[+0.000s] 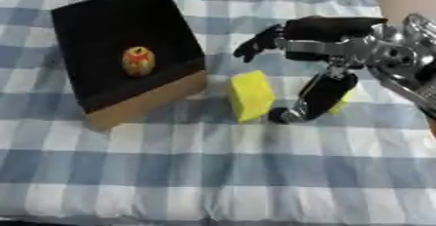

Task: Pick up objects on the table and place them in the box.

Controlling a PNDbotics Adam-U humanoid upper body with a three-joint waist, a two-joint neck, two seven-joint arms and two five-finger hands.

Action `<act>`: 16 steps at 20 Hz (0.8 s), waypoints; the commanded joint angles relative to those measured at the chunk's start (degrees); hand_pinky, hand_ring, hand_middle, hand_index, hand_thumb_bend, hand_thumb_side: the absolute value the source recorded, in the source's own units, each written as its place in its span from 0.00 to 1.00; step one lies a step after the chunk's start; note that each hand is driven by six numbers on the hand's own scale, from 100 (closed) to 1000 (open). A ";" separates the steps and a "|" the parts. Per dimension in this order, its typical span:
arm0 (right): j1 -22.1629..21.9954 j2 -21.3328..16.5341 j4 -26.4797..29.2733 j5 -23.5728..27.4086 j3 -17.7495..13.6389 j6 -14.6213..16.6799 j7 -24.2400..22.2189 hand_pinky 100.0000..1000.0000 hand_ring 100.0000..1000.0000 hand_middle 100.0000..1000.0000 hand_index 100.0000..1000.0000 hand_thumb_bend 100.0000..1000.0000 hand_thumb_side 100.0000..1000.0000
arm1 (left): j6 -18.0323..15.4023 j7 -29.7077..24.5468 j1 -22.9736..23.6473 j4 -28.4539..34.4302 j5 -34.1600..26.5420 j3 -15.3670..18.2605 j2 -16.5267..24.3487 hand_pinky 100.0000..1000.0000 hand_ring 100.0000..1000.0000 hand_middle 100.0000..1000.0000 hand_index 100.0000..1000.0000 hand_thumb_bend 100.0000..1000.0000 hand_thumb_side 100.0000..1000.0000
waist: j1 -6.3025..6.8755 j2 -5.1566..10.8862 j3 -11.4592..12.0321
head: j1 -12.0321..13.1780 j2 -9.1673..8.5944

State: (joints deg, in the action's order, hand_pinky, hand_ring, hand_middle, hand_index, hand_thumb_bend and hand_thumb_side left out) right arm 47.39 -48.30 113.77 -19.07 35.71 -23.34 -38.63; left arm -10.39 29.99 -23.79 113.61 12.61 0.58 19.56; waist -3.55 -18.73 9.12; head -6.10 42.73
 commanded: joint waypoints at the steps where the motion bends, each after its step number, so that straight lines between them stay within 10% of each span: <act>1: 0.66 -0.44 0.79 -1.00 -0.54 -0.37 -0.66 0.95 0.92 0.82 0.96 0.37 0.04 | -0.11 -0.29 -0.89 0.99 -0.40 -0.07 0.63 0.73 0.82 0.72 0.79 0.41 0.65 | -0.55 0.55 0.11 | 0.02 -0.20; 16: 0.17 3.03 -7.96 -5.99 0.75 3.21 1.95 0.95 0.92 0.82 0.95 0.37 0.06 | -0.09 -0.52 -1.20 0.99 -0.72 -0.26 0.38 0.73 0.82 0.72 0.79 0.40 0.65 | -0.27 -0.08 0.56 | -0.34 -0.57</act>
State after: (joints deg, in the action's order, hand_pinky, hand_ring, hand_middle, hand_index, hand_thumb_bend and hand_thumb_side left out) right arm 46.88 -44.84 106.39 -24.35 36.82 -20.65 -36.84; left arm -10.38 29.56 -24.23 113.61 12.11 0.24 19.50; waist -3.55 -19.08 9.62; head -6.37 42.66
